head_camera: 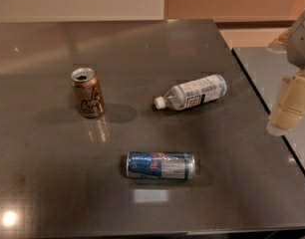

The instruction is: Place redbull can upright

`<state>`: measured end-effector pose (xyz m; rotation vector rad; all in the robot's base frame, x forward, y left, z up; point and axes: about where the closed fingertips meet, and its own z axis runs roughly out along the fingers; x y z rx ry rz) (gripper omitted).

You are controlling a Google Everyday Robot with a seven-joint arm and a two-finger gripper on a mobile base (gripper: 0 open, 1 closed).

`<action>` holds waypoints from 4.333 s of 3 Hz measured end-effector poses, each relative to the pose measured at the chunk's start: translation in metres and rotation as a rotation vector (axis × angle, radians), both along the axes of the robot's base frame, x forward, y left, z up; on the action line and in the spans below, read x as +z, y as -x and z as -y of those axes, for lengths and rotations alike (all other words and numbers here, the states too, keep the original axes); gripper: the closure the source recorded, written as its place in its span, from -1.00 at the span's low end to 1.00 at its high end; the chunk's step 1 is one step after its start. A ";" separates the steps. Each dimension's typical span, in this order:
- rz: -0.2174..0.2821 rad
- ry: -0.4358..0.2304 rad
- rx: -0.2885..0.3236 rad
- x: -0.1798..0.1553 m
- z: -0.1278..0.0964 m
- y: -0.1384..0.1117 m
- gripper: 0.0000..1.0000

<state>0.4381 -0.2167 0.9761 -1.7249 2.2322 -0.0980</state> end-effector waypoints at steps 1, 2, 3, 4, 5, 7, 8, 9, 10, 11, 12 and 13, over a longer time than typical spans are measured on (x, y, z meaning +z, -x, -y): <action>0.000 0.000 0.000 0.000 0.000 0.000 -1.00; 0.007 0.010 0.035 0.002 -0.013 0.000 -1.00; 0.001 0.005 0.113 0.000 -0.045 0.006 -1.00; -0.037 0.011 0.176 -0.012 -0.086 0.020 -1.00; -0.083 0.034 0.207 -0.034 -0.131 0.038 -1.00; -0.122 0.089 0.222 -0.084 -0.190 0.054 -1.00; -0.130 0.104 0.245 -0.105 -0.208 0.059 -1.00; -0.148 0.118 0.267 -0.122 -0.221 0.065 -1.00; -0.156 0.140 0.277 -0.134 -0.228 0.069 -0.66; -0.168 0.155 0.280 -0.140 -0.231 0.071 -0.19; -0.188 0.134 0.277 -0.134 -0.229 0.067 0.27; -0.195 0.050 0.274 -0.108 -0.224 0.056 0.74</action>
Offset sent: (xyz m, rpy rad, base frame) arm -0.0003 0.0291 -0.0003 -0.0253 0.0088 0.0832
